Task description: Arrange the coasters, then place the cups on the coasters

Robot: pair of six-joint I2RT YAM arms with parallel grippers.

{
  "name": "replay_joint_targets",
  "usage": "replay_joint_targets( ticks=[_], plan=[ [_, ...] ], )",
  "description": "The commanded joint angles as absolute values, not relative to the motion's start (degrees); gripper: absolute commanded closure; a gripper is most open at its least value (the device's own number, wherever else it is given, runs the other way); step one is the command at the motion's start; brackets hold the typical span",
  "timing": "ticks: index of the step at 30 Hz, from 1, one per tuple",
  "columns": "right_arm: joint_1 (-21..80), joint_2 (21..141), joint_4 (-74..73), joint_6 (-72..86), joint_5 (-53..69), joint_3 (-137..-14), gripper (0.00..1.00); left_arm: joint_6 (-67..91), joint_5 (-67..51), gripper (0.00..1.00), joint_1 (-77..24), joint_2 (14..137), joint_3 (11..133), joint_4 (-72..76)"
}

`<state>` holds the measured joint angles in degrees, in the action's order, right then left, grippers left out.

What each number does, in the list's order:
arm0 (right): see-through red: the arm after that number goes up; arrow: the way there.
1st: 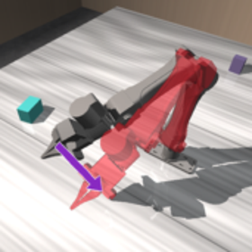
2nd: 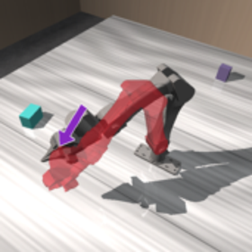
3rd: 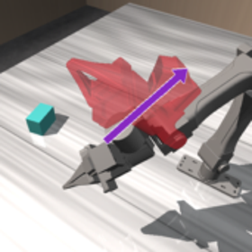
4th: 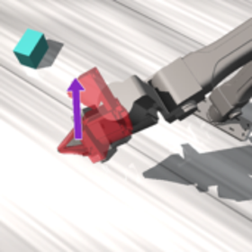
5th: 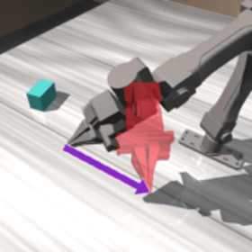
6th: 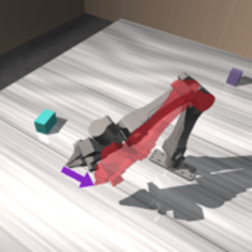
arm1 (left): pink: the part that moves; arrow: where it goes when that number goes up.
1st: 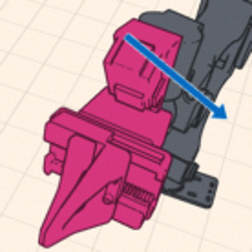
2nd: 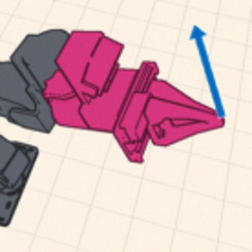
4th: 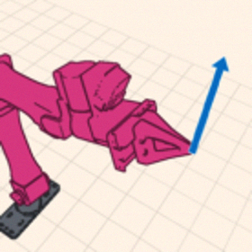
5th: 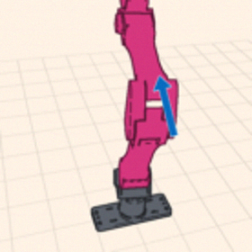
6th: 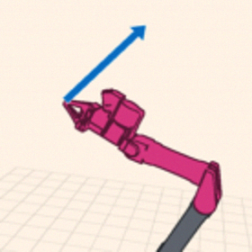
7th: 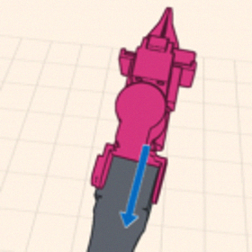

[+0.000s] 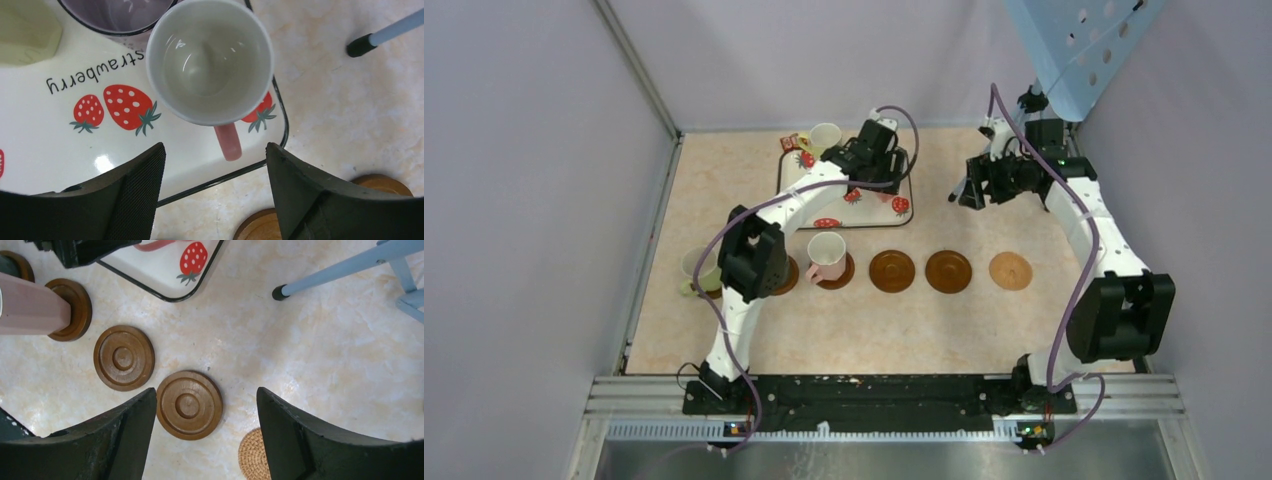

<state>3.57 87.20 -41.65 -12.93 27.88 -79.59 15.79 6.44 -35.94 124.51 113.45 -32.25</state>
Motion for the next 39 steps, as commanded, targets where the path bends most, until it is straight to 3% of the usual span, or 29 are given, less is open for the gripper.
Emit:
replay_joint_targets(
  ticks=[1,4,17,25,39],
  plan=[
    [2.9,83.9,-41.1,-14.3,27.1,-78.6,0.27,19.4,11.2,0.22,-35.9,125.9,115.1,-33.4],
    [2.4,84.1,-41.2,-14.8,27.4,-78.5,0.27,18.2,10.0,0.23,-35.8,127.5,115.5,-31.6],
    [0.4,85.1,-43.7,-18.6,27.7,-79.6,0.27,15.0,8.0,0.55,-35.8,131.8,118.2,-28.7],
    [0.3,85.5,-43.3,-18.9,28.3,-79.3,0.27,13.2,8.5,1.0,-35.9,130.3,119.2,-27.8],
    [0.2,83.9,-41.1,-17.6,30.2,-75.8,0.27,9.0,5.1,1.0,-37.3,109.8,92.6,-4.6]
  ],
)
